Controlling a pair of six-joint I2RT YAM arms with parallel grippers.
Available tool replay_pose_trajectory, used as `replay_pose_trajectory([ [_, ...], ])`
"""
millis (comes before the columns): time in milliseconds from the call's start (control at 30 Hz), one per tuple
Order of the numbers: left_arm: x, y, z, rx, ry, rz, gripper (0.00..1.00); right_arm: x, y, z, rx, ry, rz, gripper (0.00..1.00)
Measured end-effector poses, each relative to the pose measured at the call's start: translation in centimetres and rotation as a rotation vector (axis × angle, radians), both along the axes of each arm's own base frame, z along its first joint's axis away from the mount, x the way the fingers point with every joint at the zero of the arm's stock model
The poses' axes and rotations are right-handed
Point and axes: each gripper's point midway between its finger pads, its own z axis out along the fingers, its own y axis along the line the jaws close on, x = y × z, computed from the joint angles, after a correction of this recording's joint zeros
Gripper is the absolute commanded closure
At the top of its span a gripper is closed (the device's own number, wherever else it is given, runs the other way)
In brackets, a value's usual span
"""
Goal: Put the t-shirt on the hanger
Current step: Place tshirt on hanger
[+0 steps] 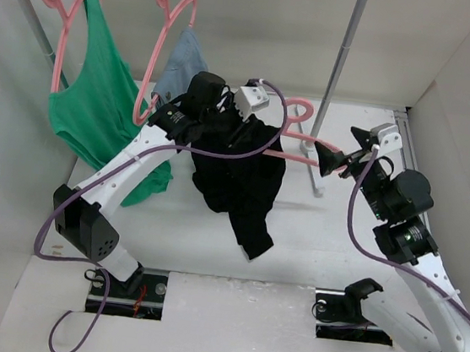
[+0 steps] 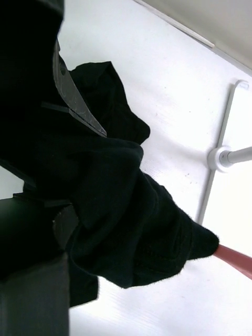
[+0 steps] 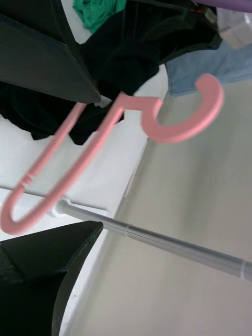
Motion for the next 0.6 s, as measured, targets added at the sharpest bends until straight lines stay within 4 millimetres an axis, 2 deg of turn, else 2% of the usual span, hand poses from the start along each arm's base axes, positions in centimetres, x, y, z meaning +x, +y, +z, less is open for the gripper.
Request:
replay_pose_trajectory([
  [67, 0.2, -0.1, 0.3, -0.026, 0.018, 0.035, 1.0, -0.3, -0.1, -0.4, 0.012, 0.028, -0.021, 0.06],
  [167, 0.5, -0.2, 0.6, -0.062, 0.043, 0.078, 1.0, -0.9, 1.1, -1.6, 0.01, 0.078, -0.001, 0.1],
  [200, 0.6, -0.2, 0.8, -0.074, 0.049, 0.09, 1.0, -0.9, 1.7, -2.0, 0.008, 0.095, 0.013, 0.15],
  [233, 0.7, -0.2, 0.9, -0.086, 0.055, 0.101, 1.0, -0.9, 2.3, -2.7, 0.004, 0.117, 0.026, 0.22],
  [267, 0.8, -0.3, 1.1, -0.096, 0.061, 0.11, 1.0, -0.8, 2.9, -3.5, 0.001, 0.141, 0.036, 0.33],
  [300, 0.8, -0.3, 1.3, -0.107, 0.067, 0.118, 1.0, -0.7, 3.4, -4.3, -0.001, 0.167, 0.046, 0.52],
  [333, 0.8, -0.4, 1.5, -0.117, 0.071, 0.123, 1.0, -0.4, 3.9, -5.5, 0.0, 0.203, 0.051, 0.56],
  [500, 0.9, -0.8, 2.9, -0.172, 0.08, 0.136, 1.0, 1.5, 5.7, -12.9, -0.003, 0.4, 0.046, 0.56],
  [567, 0.9, -1.0, 3.2, -0.188, 0.085, 0.135, 1.0, 2.2, 6.6, -14.8, 0.006, 0.465, 0.046, 0.36],
  [600, 0.8, -1.1, 3.3, -0.193, 0.088, 0.134, 1.0, 2.6, 7.0, -15.4, 0.016, 0.483, 0.047, 0.3],
])
